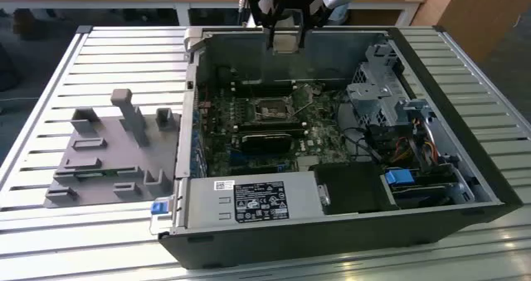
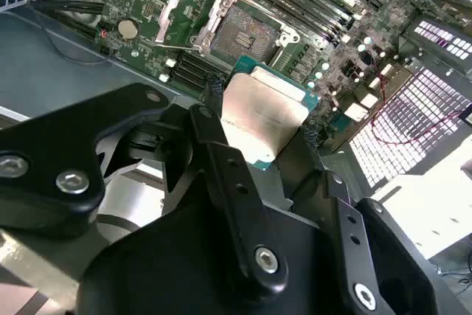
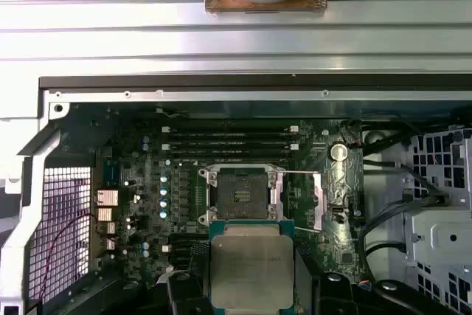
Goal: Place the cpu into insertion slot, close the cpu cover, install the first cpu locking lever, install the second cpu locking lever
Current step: 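Place the cpu into insertion slot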
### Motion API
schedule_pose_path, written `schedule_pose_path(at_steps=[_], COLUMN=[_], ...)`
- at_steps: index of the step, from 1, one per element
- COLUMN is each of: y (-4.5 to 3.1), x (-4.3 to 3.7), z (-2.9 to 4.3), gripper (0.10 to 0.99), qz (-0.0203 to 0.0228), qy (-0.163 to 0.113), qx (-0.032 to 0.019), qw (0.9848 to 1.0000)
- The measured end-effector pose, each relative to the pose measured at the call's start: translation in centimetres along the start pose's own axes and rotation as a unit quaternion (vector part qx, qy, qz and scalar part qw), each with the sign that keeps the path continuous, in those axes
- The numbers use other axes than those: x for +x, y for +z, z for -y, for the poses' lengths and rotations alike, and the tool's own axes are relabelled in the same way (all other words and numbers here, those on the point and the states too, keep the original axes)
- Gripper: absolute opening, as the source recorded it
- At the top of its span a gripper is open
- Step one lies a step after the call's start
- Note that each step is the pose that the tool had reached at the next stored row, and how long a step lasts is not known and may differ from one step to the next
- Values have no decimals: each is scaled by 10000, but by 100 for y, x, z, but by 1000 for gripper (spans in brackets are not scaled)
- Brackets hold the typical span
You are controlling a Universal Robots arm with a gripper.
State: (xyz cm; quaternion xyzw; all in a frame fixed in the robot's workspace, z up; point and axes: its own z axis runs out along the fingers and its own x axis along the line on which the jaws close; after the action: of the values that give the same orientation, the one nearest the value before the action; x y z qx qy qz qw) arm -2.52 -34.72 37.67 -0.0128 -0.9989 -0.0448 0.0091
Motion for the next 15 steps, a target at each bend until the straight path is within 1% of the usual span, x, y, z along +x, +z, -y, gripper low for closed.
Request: schedule_pose_path(at_steps=[15], y=[0], x=[0], z=[0], gripper=[541], qz=[3], qy=[30], qx=[0], qw=[10000])
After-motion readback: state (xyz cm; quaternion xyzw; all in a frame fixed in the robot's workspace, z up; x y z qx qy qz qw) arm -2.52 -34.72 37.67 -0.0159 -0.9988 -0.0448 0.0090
